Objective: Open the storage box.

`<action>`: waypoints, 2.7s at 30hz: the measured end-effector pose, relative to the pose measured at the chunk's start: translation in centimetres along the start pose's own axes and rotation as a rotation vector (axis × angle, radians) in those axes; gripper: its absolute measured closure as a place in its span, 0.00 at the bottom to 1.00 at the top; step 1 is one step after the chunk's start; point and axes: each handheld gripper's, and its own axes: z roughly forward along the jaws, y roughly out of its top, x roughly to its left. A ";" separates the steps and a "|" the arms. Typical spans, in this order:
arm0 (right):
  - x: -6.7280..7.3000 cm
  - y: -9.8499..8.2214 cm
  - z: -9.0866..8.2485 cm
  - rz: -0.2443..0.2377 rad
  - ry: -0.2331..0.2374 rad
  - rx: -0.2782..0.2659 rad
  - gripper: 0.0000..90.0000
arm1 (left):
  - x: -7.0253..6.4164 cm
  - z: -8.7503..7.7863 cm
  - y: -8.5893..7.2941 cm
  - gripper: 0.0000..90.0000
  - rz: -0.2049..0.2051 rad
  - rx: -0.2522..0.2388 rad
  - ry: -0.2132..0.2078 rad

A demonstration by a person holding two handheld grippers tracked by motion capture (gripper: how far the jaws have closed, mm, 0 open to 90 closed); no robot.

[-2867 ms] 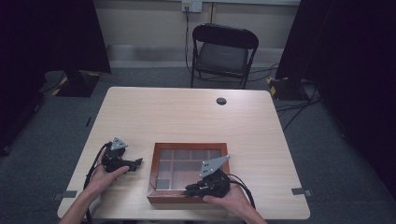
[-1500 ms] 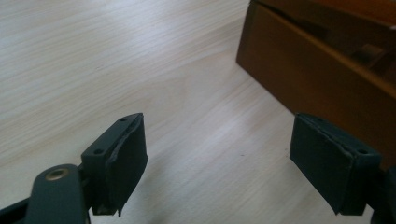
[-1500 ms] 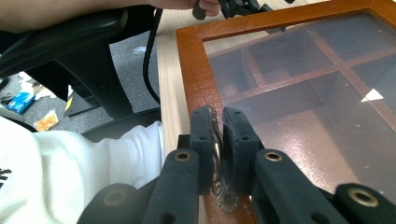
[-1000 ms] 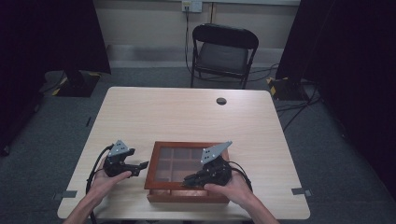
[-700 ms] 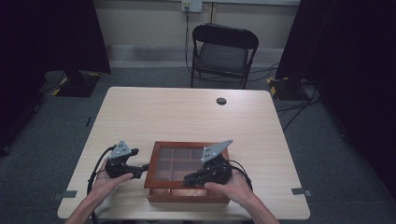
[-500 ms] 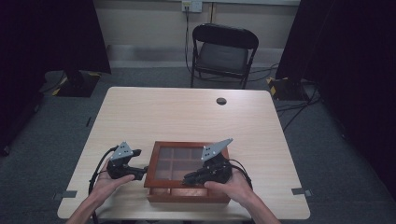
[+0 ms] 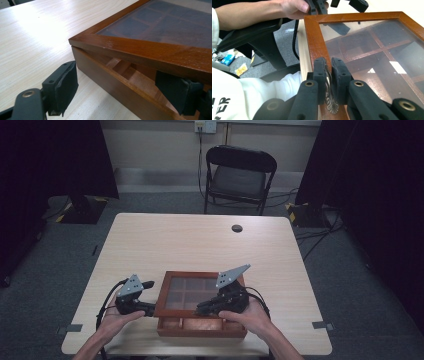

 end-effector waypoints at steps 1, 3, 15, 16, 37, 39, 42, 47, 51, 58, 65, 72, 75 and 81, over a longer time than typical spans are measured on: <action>0.0 -0.1 0.0 0.000 -0.004 -0.007 0.90 | -0.1 0.0 0.0 0.20 -0.002 -0.005 -0.001; 0.0 -0.1 -0.2 0.004 -0.017 -0.028 0.80 | -0.1 0.0 0.0 0.20 0.005 -0.006 -0.006; -0.2 -1.2 -2.9 0.043 -0.124 -0.138 0.36 | -0.2 -0.2 0.2 0.21 -0.001 -0.029 -0.010; -0.2 -1.4 -3.1 0.050 -0.130 -0.138 0.36 | -0.2 -0.2 0.2 0.21 -0.001 -0.031 -0.008; -1.1 -4.7 -5.7 0.093 -0.211 -0.193 0.17 | -0.5 -0.5 2.1 0.27 -0.002 -0.117 -0.009; -1.2 -4.8 -5.9 0.095 -0.220 -0.204 0.17 | -0.3 -0.5 2.2 0.28 -0.002 -0.125 -0.017; -1.2 -4.8 -6.0 0.085 -0.226 -0.209 0.17 | -0.3 -0.4 2.5 0.33 -0.004 -0.127 -0.021; -1.4 -4.8 -5.9 0.079 -0.219 -0.211 0.16 | -0.3 0.0 2.9 0.36 -0.003 -0.113 -0.041; -1.4 -4.7 -6.3 0.068 -0.245 -0.218 0.17 | -0.1 -0.1 3.3 0.38 0.010 -0.106 -0.048; -1.8 -4.6 -7.0 0.069 -0.301 -0.234 0.19 | 0.5 -0.1 3.8 0.40 -0.021 -0.129 -0.056; -2.9 -4.2 -7.2 0.066 -0.335 -0.250 0.20 | 1.1 0.1 4.5 0.43 -0.024 -0.134 -0.080; -3.6 -4.0 -7.3 0.075 -0.328 -0.258 0.29 | 1.4 0.6 5.2 0.44 -0.043 -0.120 -0.099; -3.9 -3.9 -7.4 0.076 -0.331 -0.267 0.32 | 1.5 1.0 5.5 0.44 -0.050 -0.118 -0.096; -4.6 -3.9 -7.5 0.098 -0.343 -0.293 0.34 | 1.6 1.5 5.6 0.43 -0.081 -0.122 -0.104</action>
